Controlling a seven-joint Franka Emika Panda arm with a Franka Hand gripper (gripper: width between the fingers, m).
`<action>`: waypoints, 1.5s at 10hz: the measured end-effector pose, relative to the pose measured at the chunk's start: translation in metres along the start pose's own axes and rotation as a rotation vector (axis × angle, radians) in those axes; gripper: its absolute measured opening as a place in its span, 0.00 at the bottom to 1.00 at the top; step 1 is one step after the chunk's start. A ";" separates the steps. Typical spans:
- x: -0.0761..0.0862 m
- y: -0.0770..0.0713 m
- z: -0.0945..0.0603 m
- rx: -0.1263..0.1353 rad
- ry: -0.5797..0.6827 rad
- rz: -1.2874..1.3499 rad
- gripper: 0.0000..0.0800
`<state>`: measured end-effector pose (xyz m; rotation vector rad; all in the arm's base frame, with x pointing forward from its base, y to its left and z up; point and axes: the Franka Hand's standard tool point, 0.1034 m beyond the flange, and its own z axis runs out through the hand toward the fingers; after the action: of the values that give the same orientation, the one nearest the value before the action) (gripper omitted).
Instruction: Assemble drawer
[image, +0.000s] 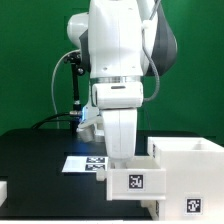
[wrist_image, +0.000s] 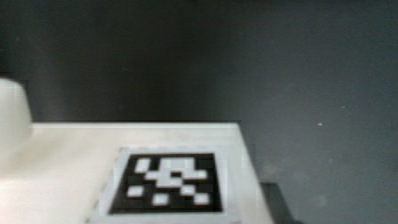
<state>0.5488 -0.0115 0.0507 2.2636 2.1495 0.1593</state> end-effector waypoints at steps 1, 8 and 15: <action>-0.007 -0.002 0.000 0.003 0.000 0.011 0.05; 0.004 -0.011 -0.001 -0.004 0.003 0.000 0.05; 0.027 -0.006 -0.002 -0.008 0.006 0.091 0.05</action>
Offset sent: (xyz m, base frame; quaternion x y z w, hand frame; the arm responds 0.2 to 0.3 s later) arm 0.0000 0.0000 0.0000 0.0000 0.0000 0.0000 1.0000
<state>0.5439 0.0158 0.0540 2.3610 2.0455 0.1754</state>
